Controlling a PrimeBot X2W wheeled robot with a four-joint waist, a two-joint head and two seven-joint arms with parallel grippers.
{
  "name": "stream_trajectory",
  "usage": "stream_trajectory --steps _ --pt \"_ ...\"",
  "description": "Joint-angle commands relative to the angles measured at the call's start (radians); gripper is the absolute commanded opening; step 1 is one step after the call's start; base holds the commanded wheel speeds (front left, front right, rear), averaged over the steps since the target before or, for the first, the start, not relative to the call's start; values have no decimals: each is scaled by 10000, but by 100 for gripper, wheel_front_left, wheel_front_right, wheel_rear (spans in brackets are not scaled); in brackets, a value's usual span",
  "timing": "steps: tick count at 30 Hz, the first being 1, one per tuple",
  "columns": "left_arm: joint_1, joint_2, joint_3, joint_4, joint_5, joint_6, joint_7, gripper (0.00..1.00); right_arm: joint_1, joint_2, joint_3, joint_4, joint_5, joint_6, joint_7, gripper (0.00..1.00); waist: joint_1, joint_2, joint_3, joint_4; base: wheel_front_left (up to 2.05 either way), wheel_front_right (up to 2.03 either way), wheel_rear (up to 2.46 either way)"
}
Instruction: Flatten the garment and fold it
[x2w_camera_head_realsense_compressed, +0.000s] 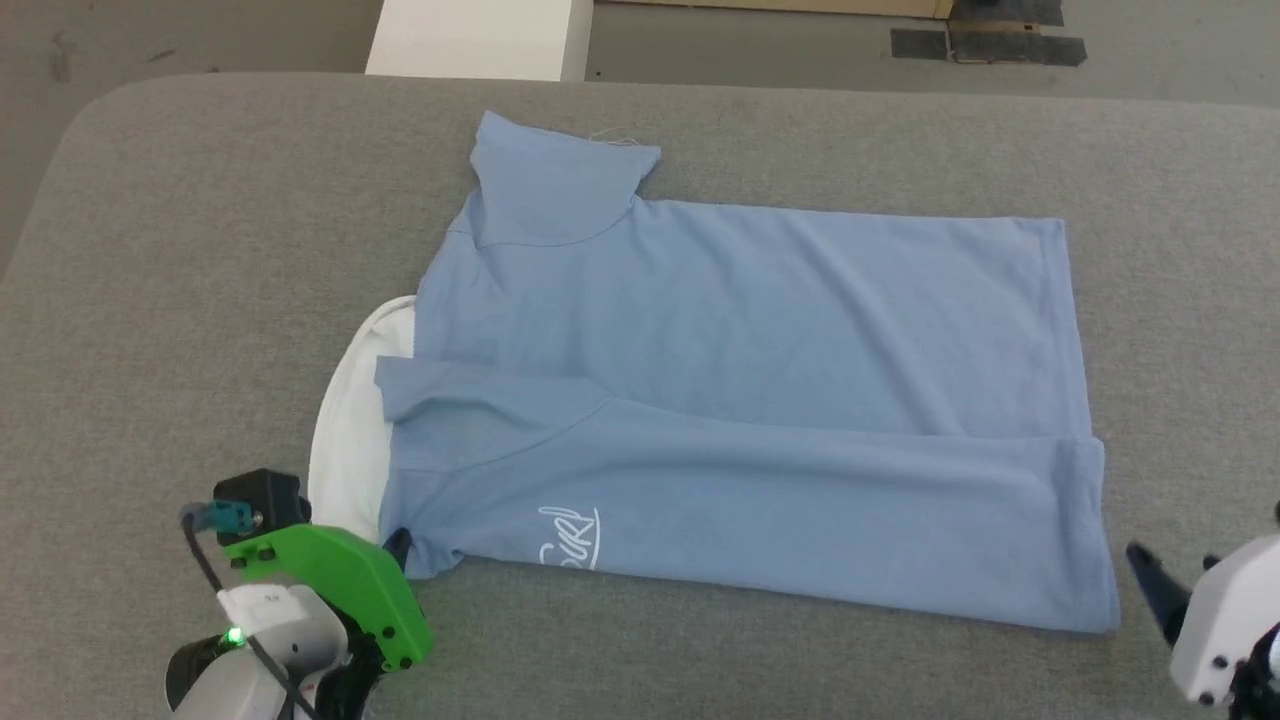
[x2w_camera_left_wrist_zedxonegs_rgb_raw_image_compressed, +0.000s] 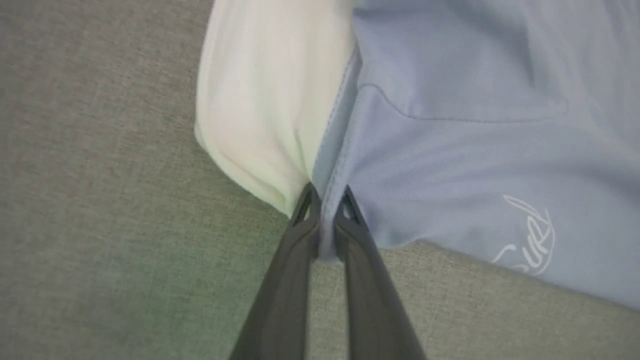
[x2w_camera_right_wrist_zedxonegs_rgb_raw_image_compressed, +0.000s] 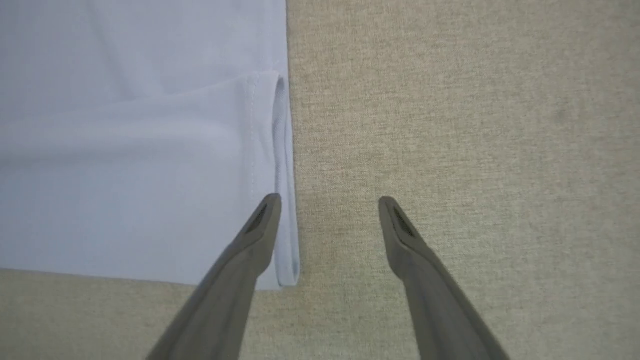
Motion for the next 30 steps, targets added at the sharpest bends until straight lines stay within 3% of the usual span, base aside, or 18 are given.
stream_trajectory --steps 1,8,15,16,17,23,30 --pt "244 16 88 -269 -36 54 -158 0 206 -97 203 -110 -301 -15 183 100 0 0 -70 78 0 0 0" --pt "728 176 115 -1534 108 405 -190 0 1 -226 954 524 -973 -15 206 100 0 0 -35 243 0 0 0" --pt "805 90 -19 -1589 99 491 -116 0 -247 -645 1604 1660 -1016 -15 267 100 0 0 63 334 0 0 0" --pt "801 81 -25 -1555 91 482 -122 0 -301 -711 1644 1747 -948 -15 264 32 0 0 51 336 0 0 0" --pt "801 76 -23 -1529 81 477 -127 0 -358 -763 1666 1773 -875 -15 205 0 0 0 39 334 0 0 0" --pt "957 294 152 -1484 37 588 -58 0 -321 -1205 1393 1576 -302 -15 233 0 0 0 -212 316 0 0 0" --pt "1947 778 397 -2172 -138 1144 449 0 485 -1740 778 1054 36 -15 853 0 0 0 -487 253 0 0 0"
